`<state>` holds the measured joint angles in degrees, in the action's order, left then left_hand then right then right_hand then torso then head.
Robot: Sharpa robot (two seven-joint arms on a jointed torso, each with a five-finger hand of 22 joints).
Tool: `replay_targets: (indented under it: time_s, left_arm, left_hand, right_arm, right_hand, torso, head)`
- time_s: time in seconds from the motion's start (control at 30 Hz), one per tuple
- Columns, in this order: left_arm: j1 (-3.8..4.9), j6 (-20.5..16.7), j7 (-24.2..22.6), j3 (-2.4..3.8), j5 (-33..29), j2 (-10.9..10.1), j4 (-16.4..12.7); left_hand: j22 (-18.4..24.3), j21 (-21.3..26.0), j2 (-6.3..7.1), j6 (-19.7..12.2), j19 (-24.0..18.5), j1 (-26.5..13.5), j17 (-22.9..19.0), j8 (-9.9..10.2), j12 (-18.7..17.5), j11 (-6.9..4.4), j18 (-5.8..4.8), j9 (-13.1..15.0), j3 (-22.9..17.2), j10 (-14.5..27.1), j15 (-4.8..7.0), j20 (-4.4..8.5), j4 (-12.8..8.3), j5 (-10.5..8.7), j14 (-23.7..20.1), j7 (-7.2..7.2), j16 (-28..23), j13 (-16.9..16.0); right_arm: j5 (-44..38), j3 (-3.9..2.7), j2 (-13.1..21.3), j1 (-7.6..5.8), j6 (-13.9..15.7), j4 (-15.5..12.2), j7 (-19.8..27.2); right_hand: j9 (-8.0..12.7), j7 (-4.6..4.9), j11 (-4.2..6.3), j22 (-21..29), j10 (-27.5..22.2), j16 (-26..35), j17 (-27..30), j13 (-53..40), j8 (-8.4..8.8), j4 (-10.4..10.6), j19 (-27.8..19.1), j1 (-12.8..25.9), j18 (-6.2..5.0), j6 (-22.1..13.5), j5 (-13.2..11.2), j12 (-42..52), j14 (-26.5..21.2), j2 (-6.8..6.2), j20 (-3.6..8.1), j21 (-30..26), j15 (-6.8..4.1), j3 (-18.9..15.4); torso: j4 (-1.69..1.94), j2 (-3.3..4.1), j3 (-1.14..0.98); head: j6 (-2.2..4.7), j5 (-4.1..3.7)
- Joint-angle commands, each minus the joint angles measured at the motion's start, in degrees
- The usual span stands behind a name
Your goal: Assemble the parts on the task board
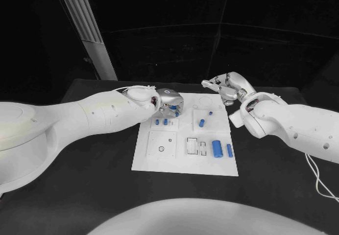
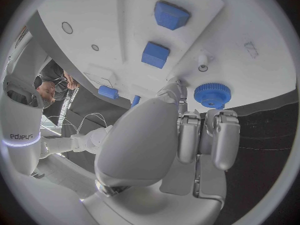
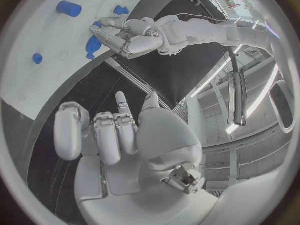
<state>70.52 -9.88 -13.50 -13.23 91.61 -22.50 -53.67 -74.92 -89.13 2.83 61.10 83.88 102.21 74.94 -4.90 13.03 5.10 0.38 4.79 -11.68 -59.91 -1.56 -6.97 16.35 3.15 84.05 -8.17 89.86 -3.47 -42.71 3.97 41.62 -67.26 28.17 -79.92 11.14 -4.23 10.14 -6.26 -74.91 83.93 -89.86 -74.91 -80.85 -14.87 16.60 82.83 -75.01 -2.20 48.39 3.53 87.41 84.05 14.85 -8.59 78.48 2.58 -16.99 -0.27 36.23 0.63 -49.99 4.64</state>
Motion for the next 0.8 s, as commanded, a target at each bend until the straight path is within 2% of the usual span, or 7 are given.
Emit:
replay_targets:
  time_s: [0.03,0.43,0.8]
  left_arm:
    - [-0.28,2.69,1.30,-0.24,0.87,-0.08,0.19]
    - [-0.30,1.21,1.21,-0.24,3.44,-0.36,0.12]
    - [-0.29,-4.77,-1.61,-0.24,3.60,-1.06,-0.54]
  left_hand:
    - [-14.87,-0.31,-0.26,0.61,5.68,0.42,15.06,-0.30,0.04,-0.10,-0.22,0.07,-0.58,-0.67,-0.37,-0.40,-0.06,-0.28,5.95,0.05,0.14,-0.05]
    - [-14.94,-0.50,-0.46,1.74,5.83,0.70,15.06,-0.53,-0.15,-0.23,-0.27,0.18,-1.65,-2.10,-0.29,-0.37,-0.08,-0.28,5.95,0.19,0.14,-0.06]
    - [-14.92,-0.44,-0.16,2.31,5.78,0.36,15.06,-0.65,-0.28,-0.23,-0.26,0.24,-1.83,-2.83,-0.28,-0.35,0.07,-0.32,5.95,0.23,0.14,-0.05]
  right_arm:
    - [0.28,-0.03,-0.02,-0.10,-0.54,-0.06,0.24]
    - [0.34,-0.03,0.03,-0.10,-0.53,-0.21,0.22]
    - [0.34,-0.03,0.02,-0.09,-0.58,-0.10,0.24]
  right_hand:
    - [0.09,-0.05,0.51,-10.07,2.52,-0.14,-15.09,-5.86,0.00,0.02,-0.25,-0.16,-0.84,-0.22,0.24,-0.31,5.95,0.37,0.16,-0.33,-0.36,-0.24]
    - [0.09,-0.05,0.51,-10.07,2.52,-0.14,-15.09,-5.86,0.00,0.02,-0.25,-0.16,-0.84,-0.22,0.24,-0.31,5.95,0.37,0.16,-0.33,-0.36,-0.24]
    - [0.09,-0.05,0.51,-10.06,2.52,-0.14,-15.09,-5.84,-0.01,0.03,-0.27,-0.16,-0.85,-0.20,0.23,-0.32,5.95,0.42,0.16,-0.38,-0.36,-0.26]
  torso:
    - [0.02,0.01,0.01]
    - [0.00,0.01,0.02]
    - [0.09,-0.02,0.02]
  head:
    - [-0.01,-0.18]
    - [-0.01,-0.15]
    - [-0.01,-0.18]
